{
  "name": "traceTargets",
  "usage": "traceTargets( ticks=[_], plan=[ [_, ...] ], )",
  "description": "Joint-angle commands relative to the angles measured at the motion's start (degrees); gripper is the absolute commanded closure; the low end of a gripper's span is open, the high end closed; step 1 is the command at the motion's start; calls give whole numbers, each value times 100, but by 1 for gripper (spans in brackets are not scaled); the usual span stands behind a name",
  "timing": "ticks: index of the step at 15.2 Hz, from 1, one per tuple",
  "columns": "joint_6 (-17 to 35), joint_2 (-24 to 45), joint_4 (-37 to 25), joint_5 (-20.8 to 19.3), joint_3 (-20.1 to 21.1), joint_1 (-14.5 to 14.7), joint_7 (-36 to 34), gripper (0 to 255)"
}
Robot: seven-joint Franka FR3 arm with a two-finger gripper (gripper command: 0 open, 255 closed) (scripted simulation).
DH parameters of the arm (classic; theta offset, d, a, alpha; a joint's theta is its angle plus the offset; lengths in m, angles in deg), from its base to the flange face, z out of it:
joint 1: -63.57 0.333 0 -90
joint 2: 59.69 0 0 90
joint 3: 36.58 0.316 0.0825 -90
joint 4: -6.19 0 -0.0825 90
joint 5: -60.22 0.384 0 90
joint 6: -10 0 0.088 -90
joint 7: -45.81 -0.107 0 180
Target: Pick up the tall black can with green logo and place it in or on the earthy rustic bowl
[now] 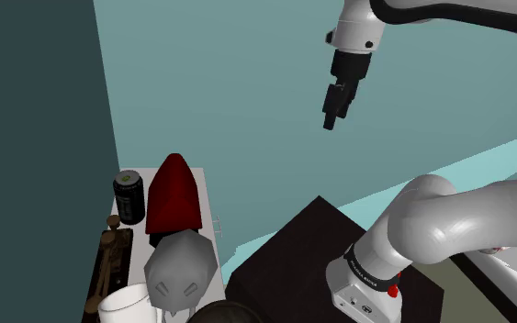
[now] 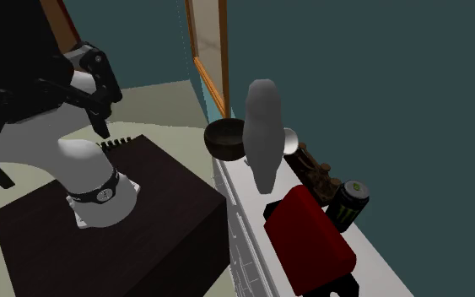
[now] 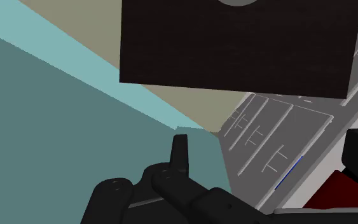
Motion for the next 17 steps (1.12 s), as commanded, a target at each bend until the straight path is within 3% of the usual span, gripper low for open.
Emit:
traceTargets(
  ticks=[1,10,17],
  plan=[
    [0,0,0,0,0,0,0,0],
    [1358,1006,115,650,743,333,-886,0],
    [2364,2111,-206,885,1301,519,-1540,0]
  ],
)
